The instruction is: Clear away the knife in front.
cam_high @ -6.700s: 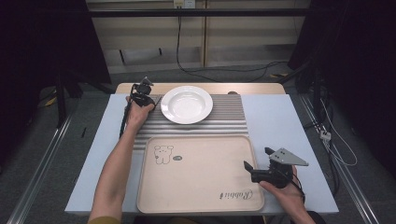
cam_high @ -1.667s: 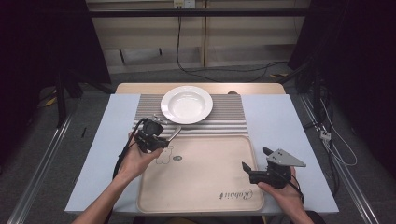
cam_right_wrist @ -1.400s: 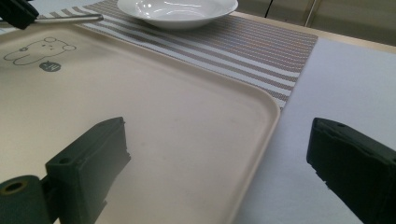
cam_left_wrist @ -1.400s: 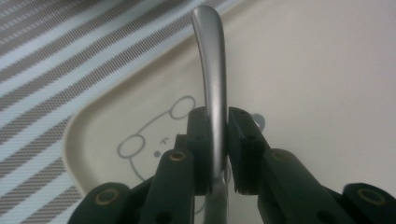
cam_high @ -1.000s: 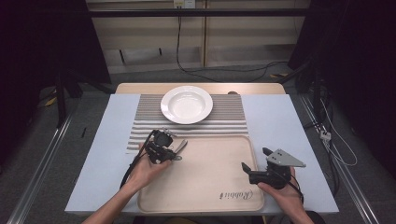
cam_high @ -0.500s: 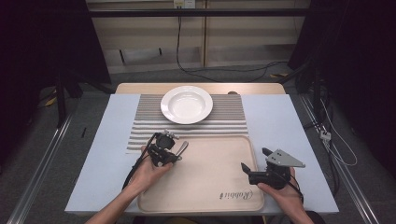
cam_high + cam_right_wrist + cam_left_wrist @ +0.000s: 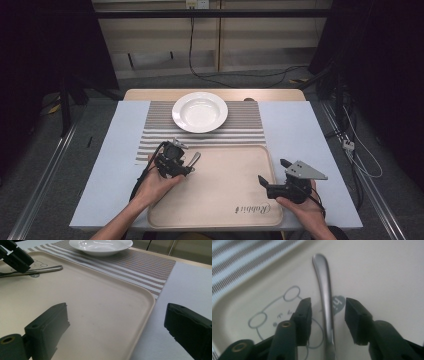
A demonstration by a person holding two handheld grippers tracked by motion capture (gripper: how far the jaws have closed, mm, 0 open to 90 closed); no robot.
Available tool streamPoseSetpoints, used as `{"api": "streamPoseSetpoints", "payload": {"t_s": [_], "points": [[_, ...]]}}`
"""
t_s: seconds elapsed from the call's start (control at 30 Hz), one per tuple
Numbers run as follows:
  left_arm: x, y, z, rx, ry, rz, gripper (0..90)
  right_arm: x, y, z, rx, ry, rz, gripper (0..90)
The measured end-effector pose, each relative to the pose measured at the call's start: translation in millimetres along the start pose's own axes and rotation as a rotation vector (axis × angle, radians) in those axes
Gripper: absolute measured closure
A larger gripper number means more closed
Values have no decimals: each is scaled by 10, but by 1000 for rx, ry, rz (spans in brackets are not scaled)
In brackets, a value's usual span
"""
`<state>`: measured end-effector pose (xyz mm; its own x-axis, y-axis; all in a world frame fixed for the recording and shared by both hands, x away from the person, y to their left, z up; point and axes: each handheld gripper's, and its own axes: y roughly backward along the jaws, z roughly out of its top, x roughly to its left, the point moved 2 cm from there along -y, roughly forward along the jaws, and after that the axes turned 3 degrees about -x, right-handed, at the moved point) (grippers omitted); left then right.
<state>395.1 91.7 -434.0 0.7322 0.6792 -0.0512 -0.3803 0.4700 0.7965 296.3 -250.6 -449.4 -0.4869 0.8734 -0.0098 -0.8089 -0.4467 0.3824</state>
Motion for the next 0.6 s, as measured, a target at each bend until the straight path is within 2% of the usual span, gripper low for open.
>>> {"api": "streamPoseSetpoints", "payload": {"t_s": [0.1,0.17,0.27,0.33,0.43,0.57,0.6], "points": [[-4,15,24,-54,-17,18,439,-10,-12,-1,3,-6,1,56],[-24,28,32,-67,-30,-27,458,-9,-22,0,4,-4,5,56],[-98,10,38,-80,-79,-45,516,-7,-22,0,4,-4,5,56],[-126,-24,42,-78,-104,-75,642,-7,-20,1,3,-4,6,56],[-142,-110,30,-50,-111,-71,788,-4,-21,1,4,-3,6,56],[-129,-184,6,-13,-109,-78,900,-6,-19,2,3,0,5,56],[-132,-207,-3,-4,-102,-64,900,-7,-20,2,3,0,4,56]]}}
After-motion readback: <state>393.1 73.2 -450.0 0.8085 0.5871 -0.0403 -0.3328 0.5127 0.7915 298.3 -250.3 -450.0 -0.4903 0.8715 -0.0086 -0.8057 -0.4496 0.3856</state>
